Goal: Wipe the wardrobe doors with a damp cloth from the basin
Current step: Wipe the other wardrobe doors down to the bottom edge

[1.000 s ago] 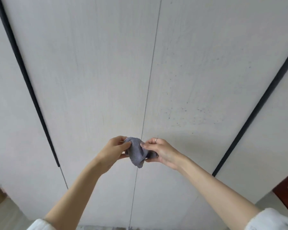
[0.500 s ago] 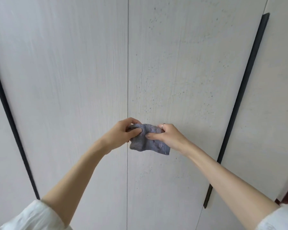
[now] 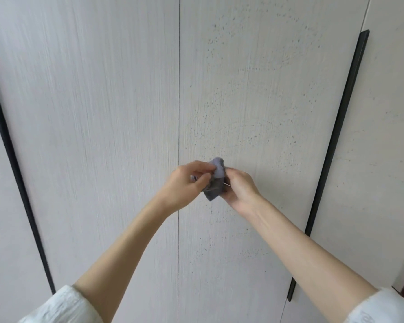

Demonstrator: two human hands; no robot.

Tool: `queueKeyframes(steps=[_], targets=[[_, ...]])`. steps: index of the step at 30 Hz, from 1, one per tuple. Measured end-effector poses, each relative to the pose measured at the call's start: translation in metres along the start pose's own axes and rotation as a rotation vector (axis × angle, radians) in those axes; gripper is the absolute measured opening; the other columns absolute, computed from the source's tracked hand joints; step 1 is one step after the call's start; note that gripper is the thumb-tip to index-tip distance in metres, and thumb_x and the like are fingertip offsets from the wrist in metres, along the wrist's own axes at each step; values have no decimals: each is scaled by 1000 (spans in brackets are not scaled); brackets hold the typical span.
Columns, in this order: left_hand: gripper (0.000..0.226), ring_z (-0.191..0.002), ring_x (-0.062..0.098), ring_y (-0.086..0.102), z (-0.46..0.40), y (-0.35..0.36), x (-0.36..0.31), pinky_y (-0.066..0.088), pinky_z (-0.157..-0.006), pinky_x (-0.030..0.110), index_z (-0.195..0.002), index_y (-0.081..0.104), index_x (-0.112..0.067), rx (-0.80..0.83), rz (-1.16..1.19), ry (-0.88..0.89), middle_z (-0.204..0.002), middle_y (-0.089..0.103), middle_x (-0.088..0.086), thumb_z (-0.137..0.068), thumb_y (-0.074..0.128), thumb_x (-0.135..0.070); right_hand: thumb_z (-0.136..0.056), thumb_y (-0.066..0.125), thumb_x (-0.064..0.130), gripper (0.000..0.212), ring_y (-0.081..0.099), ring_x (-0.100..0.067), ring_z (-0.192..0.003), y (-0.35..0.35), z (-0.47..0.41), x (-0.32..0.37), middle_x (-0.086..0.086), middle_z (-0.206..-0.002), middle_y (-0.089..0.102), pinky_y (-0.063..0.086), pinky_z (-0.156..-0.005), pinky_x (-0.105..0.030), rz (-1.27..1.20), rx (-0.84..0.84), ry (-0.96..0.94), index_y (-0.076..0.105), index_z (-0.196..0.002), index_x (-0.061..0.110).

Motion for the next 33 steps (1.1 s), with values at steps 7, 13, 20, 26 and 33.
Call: queueKeyframes(steps=[7, 13, 20, 26, 33], targets=[[28, -92, 12, 64, -30, -12, -40, 52, -82, 22, -90, 43, -8, -30, 445, 33, -95, 65, 7, -90, 33, 18, -94, 53, 21, 19, 65, -23, -85, 14, 8, 60, -8, -91, 66, 53, -81, -36, -40, 311, -53, 66, -97, 9], [36, -74, 11, 61, -92, -35, -123, 55, -74, 28, -86, 44, -13, 31, 204, 268, -86, 56, 2, -83, 28, 20, -91, 52, 7, 17, 62, -18, -74, 38, 5, 183, -5, -88, 66, 47, -67, -28, 280, 237, -408, 65, -96, 17], [41, -118, 20, 39, -163, -142, -199, 36, -96, 28, -131, 42, -18, -402, -657, 482, -127, 40, 2, -93, 42, -6, -82, 67, 15, 53, 56, -12, -88, 59, 38, 372, 8, -101, 53, 39, -64, -6, 790, -343, -1186, 44, -130, 15], [56, -145, 22, -4, -210, -211, -218, 9, -115, 45, -150, 7, -33, -511, -1046, 378, -157, -1, -2, -101, 34, -30, -86, 59, 10, 36, 45, -27, -109, 111, 55, 466, -5, -120, 56, 26, -87, -33, 1189, -801, -1630, 55, -122, 11], [60, -143, 22, -21, -259, -263, -243, -1, -115, 51, -146, -10, -42, -529, -1159, 331, -156, -22, -6, -100, 27, -44, -90, 50, 6, 42, 40, -24, -110, 199, 19, 520, 4, -126, 52, 28, -74, -33, 1469, -845, -1791, 46, -130, 18]])
Point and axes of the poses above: each hand's wrist, its own z-axis away from the middle knuckle, its own y-axis out of the palm, x = y × z, the point moved 10 cm from there along -z, towards the middle knuckle
